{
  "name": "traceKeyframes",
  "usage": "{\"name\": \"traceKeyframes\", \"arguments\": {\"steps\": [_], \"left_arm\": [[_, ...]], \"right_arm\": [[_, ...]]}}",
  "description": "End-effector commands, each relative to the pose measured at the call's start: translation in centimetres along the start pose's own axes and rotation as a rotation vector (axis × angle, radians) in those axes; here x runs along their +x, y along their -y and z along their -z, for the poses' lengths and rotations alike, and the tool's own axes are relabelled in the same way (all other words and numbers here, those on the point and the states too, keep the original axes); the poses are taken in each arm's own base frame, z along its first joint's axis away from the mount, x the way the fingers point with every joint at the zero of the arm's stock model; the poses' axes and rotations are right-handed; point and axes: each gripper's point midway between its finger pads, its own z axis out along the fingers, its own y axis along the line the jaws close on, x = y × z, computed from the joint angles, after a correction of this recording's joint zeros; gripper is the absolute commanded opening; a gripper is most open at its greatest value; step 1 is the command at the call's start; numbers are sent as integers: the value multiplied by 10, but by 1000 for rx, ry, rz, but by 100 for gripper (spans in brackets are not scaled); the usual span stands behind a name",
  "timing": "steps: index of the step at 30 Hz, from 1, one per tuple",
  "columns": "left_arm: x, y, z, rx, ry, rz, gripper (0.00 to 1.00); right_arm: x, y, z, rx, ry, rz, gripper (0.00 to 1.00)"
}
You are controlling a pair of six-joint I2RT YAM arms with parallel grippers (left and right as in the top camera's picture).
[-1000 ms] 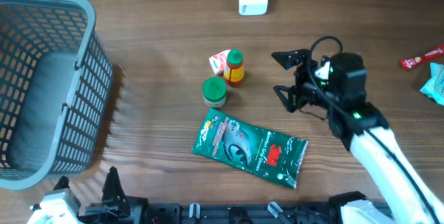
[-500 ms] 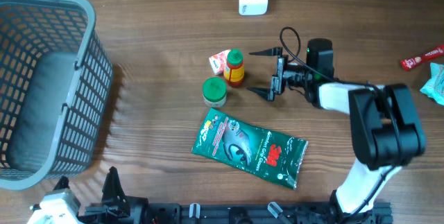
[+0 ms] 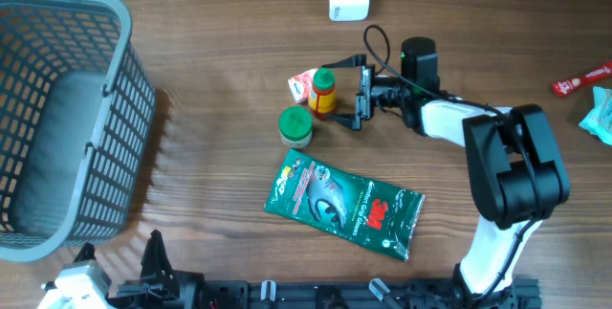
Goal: Scan the item barcode
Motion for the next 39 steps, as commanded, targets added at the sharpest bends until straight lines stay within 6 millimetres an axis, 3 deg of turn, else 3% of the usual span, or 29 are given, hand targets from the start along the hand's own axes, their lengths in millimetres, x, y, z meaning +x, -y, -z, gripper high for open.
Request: {"name": "traceKeyframes", "arguments": {"steps": [1, 9, 19, 26, 29, 32, 34, 36, 39], "left_arm": [[-2, -3, 1, -16, 11, -9, 100], [-2, -3, 1, -16, 11, -9, 100], [-2, -3, 1, -16, 10, -9, 100], [-2, -3, 1, -16, 11, -9, 100], [-2, -3, 1, -16, 11, -9, 100], [-2, -3, 1, -16, 11, -9, 100], [-2, -3, 1, -16, 11, -9, 100], [-2, -3, 1, -16, 11, -9, 100], [-2, -3, 1, -16, 11, -9, 100]], "right_arm": [[-8, 0, -8, -5, 43, -11, 100], [-18, 6, -18, 4, 126, 70, 79], [-40, 15, -23, 57, 275, 345, 66], [-38, 6, -20, 84, 301, 574, 60], [-48, 19, 7, 233, 475, 637, 60], [-52, 30, 58, 433, 731, 689, 61], [-34, 20, 88, 504, 829, 795, 65], [-10, 4, 101, 528, 847, 965, 66], [-5, 15, 118, 599, 885, 944, 64]]}}
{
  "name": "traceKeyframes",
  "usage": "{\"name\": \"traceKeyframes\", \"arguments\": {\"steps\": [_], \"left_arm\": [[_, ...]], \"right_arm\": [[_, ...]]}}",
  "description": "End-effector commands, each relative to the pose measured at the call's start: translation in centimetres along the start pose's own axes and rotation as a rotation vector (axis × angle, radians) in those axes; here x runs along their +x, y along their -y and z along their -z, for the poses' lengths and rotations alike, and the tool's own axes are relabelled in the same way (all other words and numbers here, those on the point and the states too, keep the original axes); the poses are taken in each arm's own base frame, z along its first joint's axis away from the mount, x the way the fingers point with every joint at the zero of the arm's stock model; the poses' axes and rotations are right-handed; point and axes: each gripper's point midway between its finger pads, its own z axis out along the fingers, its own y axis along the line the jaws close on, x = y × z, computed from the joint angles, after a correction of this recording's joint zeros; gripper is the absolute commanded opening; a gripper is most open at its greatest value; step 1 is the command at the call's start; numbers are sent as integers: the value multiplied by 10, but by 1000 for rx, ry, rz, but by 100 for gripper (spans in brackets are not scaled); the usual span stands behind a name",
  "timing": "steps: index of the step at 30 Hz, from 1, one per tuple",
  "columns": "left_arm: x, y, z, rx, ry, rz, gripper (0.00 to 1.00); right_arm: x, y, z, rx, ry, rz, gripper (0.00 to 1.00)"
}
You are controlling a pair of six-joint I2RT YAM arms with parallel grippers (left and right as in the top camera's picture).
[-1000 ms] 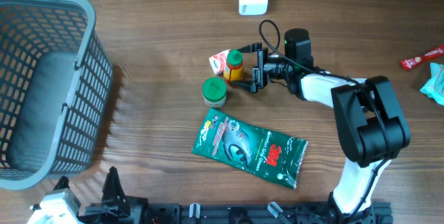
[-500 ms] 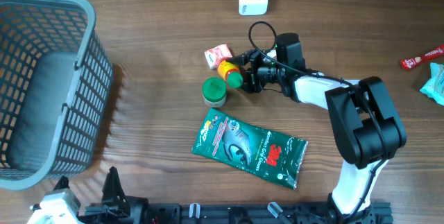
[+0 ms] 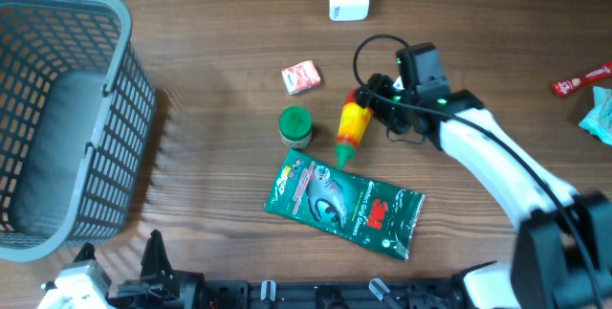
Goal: Scan the item barcode
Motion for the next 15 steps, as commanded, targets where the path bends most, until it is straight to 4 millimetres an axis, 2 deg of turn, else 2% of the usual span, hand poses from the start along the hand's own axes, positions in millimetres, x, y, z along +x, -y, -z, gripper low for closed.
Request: {"name": "traceKeyframes", "arguments": {"steps": [1, 6, 9, 12, 15], "left_arm": [[-2, -3, 1, -16, 11, -9, 100], [-2, -3, 1, -16, 11, -9, 100], [-2, -3, 1, -16, 11, -9, 100], [-2, -3, 1, -16, 11, -9, 100], [-2, -3, 1, -16, 11, -9, 100]], "right_arm": [[-8, 22, 17, 126, 69, 122, 65], [-1, 25, 18, 139, 34, 104, 81], [-5, 35, 21, 201, 61, 78, 84], [-1, 42, 11, 242, 49, 70, 84], [10, 28, -5, 221, 32, 107, 83]]}}
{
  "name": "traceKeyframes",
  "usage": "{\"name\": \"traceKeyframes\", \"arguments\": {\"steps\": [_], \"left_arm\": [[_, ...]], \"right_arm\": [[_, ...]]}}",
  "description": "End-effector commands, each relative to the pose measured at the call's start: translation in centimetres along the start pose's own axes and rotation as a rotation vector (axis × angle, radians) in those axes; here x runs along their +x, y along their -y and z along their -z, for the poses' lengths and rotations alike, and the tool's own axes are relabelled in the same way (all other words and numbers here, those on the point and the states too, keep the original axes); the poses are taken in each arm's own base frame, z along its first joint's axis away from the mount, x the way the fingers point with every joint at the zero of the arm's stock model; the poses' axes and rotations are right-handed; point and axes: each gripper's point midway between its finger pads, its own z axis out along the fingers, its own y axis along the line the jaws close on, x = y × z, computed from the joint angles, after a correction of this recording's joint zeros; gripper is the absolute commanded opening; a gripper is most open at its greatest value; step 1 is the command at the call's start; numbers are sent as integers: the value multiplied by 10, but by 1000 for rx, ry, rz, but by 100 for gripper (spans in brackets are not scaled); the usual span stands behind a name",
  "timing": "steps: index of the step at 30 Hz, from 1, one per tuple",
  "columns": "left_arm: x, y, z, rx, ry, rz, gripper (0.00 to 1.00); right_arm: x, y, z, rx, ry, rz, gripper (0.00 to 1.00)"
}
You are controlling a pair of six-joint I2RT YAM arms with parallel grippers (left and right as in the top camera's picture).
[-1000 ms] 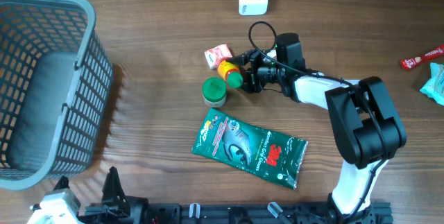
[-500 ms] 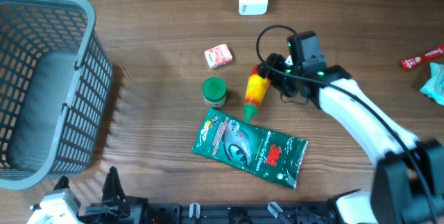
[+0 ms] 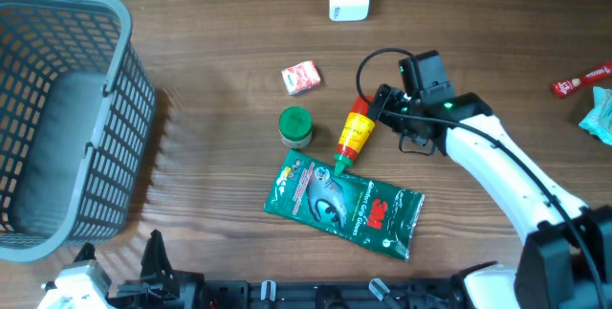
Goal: Scan the item barcode
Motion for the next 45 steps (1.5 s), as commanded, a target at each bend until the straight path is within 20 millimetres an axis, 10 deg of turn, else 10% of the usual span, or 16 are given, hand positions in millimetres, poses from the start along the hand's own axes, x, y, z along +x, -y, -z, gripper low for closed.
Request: {"name": "traceKeyframes", "arguments": {"steps": [1, 13, 23, 26, 29, 45], "left_arm": [[-2, -3, 1, -16, 11, -9, 100], [-2, -3, 1, -16, 11, -9, 100], [-2, -3, 1, -16, 11, -9, 100], [-2, -3, 1, -16, 10, -9, 100], [-2, -3, 1, -16, 10, -9, 100], [-2, -3, 1, -16, 11, -9, 100]], "right_arm": [[4, -26, -13, -13, 19, 27, 83], [23, -16, -63, 148, 0, -6, 71], [49, 13, -83, 260, -107, 0, 80], [50, 13, -83, 259, -114, -1, 51], [56, 9, -80, 236, -151, -3, 50], [45, -79, 68, -496, -232, 413, 40]]}}
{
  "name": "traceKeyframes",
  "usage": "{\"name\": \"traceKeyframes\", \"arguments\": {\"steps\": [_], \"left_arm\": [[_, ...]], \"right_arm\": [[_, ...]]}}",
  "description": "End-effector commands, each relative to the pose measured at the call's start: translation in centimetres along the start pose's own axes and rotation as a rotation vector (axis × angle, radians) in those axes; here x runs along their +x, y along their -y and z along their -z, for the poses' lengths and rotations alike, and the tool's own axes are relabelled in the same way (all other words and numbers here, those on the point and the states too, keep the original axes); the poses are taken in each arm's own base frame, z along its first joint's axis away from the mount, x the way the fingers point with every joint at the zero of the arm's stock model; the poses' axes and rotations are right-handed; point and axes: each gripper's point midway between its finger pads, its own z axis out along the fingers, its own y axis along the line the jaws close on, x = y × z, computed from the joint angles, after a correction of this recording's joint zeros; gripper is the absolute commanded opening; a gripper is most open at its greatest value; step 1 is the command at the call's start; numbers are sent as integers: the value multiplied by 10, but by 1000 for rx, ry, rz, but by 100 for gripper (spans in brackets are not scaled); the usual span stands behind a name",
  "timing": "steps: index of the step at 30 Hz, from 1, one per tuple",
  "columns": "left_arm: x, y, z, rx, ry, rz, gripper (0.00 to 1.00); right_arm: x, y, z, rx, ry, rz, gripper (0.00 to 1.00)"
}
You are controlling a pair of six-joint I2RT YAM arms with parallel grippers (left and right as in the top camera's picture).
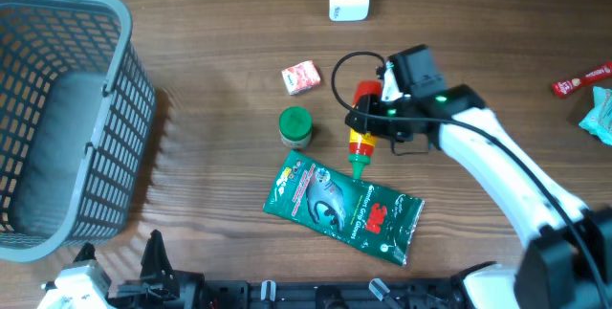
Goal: Scan the item barcode
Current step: 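Lift the sauce bottle with the right gripper, raising it upright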
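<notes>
A yellow squeeze bottle (360,143) with a red base and a green cap hangs tilted over the table, its cap pointing down toward the green 3M pouch (344,206). My right gripper (371,121) is shut on the bottle's upper body. The white barcode scanner stands at the far edge, well above the bottle in the overhead view. Only a black part of my left arm (153,256) shows at the near left edge, and its jaws cannot be made out.
A green-lidded jar (295,127) stands left of the bottle, with a small red-and-white packet (301,77) behind it. A grey mesh basket (67,32) fills the left side. A red stick (579,81) and a teal packet (602,113) lie at the right edge.
The right gripper has shifted slightly left with the bottle. The bottle now points more straight toward the near edge, and its cap has moved right, off the pouch's top-left corner.
At first the bottle stood upright beside the red-and-white packet, with my right gripper open at its side. Then the gripper held it tilted, cap toward the pouch, away from the packet. It stayed in the grip, turning a little each time.
</notes>
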Motion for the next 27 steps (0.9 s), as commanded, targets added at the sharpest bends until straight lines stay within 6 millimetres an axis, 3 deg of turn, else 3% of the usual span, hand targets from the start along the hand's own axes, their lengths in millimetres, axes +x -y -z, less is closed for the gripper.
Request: {"name": "traceKeyframes", "arguments": {"steps": [1, 4, 8, 11, 21, 27], "left_arm": [[-2, -3, 1, -16, 10, -9, 100], [-2, -3, 1, -16, 10, -9, 100], [-2, -3, 1, -16, 11, -9, 100], [-2, -3, 1, -16, 11, -9, 100], [-2, -3, 1, -16, 11, -9, 100], [-2, -3, 1, -16, 11, -9, 100]], "right_arm": [[9, -43, 32, -269, -41, 156, 38], [21, -81, 56, -568, -112, 217, 35], [36, -127, 106, -970, -159, 386, 35], [46, -140, 135, -1160, -202, 458, 35], [43, -144, 142, -1184, -218, 464, 36], [32, -153, 150, -1081, -485, 63, 31]]}}
